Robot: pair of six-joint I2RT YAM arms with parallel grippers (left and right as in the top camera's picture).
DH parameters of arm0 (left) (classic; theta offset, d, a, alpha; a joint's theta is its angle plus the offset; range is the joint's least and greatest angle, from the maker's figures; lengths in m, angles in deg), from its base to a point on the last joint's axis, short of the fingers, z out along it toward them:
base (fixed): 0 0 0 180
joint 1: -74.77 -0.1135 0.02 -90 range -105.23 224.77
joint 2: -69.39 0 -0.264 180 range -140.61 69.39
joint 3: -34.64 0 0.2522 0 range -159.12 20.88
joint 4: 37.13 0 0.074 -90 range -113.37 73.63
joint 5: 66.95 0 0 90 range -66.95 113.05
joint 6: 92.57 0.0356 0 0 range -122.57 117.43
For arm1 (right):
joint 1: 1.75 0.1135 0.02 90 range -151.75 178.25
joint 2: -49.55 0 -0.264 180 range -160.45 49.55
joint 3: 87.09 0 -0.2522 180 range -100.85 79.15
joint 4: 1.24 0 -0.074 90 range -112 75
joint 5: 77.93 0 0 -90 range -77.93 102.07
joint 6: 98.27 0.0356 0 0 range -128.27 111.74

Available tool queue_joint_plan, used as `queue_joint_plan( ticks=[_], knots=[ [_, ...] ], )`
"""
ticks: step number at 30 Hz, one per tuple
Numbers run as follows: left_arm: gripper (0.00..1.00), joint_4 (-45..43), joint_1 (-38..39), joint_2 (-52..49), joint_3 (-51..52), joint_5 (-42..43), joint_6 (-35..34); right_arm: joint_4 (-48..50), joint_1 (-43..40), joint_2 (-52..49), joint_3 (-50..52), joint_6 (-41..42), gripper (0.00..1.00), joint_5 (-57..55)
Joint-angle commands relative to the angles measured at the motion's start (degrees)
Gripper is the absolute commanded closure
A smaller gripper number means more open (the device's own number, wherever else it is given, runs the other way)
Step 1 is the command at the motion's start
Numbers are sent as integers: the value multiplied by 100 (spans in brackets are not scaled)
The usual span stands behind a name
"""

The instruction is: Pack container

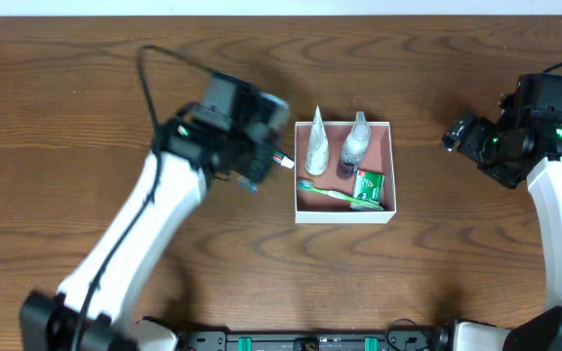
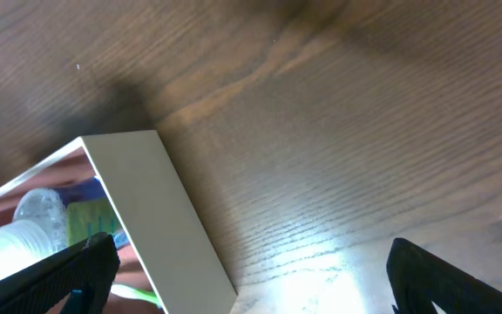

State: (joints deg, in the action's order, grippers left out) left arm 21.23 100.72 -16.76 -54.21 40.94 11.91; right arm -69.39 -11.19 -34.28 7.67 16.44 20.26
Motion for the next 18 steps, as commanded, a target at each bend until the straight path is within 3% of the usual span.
queue_joint_plan(
  ticks=[1,5,10,11,12,14,18],
  knots=[
    [94,-118,758,20,11,293,2472,26,-37,26,-7,-98,1,46],
    [94,-599,1482,-339,83,22,3156,24,-37,26,-7,-101,1,46],
    [92,-1126,1832,-1032,81,-225,3340,22,-37,26,-7,-101,1,70],
    [86,-1222,1851,-1172,81,-258,3333,22,-37,26,-7,-101,1,94],
    [73,-1296,1853,-1292,81,-258,3327,22,-37,26,-7,-101,1,127],
    [62,-1384,1849,-1405,81,-278,3230,20,-37,26,-7,-101,1,136],
    [58,-1419,1840,-1222,11,-708,2245,17,-37,26,-7,-101,1,136]
  ],
)
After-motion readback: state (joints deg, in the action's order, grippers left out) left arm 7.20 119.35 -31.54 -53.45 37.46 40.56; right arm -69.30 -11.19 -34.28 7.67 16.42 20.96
